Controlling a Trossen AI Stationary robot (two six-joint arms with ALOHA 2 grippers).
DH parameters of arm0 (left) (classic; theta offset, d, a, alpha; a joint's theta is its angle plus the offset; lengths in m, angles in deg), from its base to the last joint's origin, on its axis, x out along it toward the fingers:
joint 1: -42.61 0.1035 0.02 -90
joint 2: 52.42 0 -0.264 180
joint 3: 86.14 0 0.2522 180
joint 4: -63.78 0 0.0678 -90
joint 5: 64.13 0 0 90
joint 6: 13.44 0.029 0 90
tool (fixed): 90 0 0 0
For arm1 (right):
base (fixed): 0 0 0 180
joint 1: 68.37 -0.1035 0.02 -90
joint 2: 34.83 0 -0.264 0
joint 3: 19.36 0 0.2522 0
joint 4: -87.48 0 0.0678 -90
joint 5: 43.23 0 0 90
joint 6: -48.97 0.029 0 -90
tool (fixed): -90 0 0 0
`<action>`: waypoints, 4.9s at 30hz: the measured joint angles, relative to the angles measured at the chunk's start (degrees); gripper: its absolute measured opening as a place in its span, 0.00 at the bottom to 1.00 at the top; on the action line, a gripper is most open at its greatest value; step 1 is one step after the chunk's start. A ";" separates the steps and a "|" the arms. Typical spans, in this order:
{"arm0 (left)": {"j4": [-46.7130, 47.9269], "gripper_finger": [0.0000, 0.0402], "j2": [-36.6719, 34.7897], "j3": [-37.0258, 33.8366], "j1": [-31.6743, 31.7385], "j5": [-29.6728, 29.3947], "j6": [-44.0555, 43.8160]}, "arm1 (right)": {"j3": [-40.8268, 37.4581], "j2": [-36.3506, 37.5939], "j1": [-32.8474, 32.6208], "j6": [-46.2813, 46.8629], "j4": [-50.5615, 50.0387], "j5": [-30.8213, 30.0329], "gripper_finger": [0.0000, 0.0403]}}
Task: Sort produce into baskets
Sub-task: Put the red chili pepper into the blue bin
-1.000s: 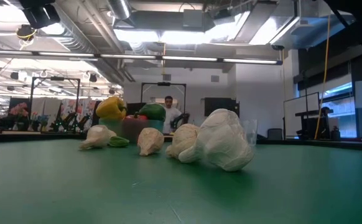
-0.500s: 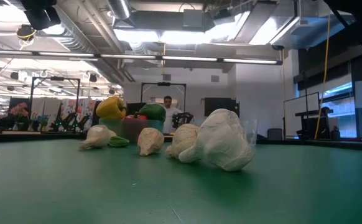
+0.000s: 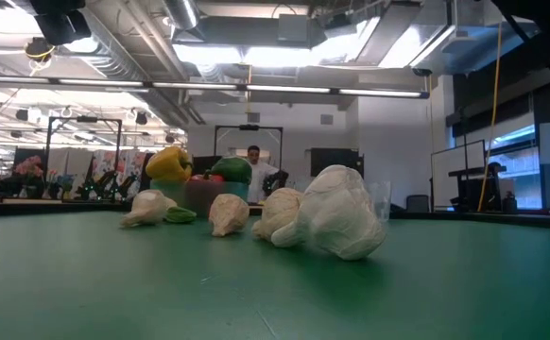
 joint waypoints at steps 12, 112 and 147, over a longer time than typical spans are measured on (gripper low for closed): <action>0.09 0.55 0.00 0.00 0.00 -0.15 1.02 | 0.38 0.00 0.00 -0.43 0.05 1.10 0.14; 43.62 0.32 1.14 -0.05 0.04 -6.47 14.14 | 0.35 5.46 -5.03 20.12 -52.42 -1.54 0.57; 20.73 0.52 15.22 -17.42 -0.11 -10.00 7.12 | 0.38 5.40 -4.02 23.60 -59.67 0.91 0.57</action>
